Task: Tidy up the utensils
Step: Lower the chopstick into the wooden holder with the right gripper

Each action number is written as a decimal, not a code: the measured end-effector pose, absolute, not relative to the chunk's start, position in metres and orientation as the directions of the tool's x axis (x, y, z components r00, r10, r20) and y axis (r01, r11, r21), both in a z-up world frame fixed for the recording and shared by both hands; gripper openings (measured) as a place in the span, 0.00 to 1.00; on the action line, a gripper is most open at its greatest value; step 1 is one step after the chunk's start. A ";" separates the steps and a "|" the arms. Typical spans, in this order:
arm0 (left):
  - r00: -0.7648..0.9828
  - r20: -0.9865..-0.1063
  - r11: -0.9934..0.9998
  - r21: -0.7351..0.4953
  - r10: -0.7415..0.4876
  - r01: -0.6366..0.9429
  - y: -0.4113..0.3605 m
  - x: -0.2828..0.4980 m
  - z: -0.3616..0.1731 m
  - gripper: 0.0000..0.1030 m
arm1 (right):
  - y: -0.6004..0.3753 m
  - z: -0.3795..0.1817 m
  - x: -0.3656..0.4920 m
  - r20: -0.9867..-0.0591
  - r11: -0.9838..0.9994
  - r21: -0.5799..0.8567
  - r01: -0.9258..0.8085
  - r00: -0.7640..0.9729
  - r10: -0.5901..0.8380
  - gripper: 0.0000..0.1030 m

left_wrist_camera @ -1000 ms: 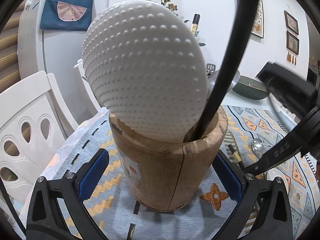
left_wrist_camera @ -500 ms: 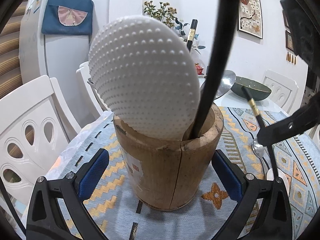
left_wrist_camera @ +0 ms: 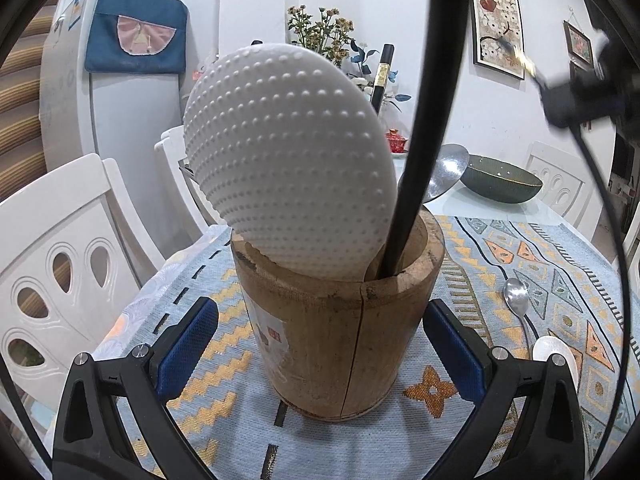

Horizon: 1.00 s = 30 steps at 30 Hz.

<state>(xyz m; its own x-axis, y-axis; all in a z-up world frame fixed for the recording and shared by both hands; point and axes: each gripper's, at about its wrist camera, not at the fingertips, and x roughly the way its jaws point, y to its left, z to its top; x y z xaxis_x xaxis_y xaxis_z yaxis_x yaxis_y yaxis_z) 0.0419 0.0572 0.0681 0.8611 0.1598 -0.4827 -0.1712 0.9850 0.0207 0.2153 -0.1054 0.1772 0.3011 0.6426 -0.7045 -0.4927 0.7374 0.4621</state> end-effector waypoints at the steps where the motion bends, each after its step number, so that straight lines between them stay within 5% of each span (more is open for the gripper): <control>1: 0.861 -0.483 0.985 0.020 0.159 -0.171 0.057 0.041 0.068 1.00 | -0.106 0.187 0.216 -0.687 0.731 0.464 -0.500 0.317 0.653 0.06; 16: 0.857 -0.493 0.986 0.009 0.147 -0.164 0.057 0.044 0.067 1.00 | -0.084 0.272 0.225 -0.454 0.651 0.425 -0.629 0.474 0.755 0.06; 30: 0.852 -0.504 0.987 0.004 0.140 -0.160 0.058 0.048 0.066 1.00 | -0.051 0.269 0.219 -0.280 0.619 0.323 -0.715 0.553 0.785 0.06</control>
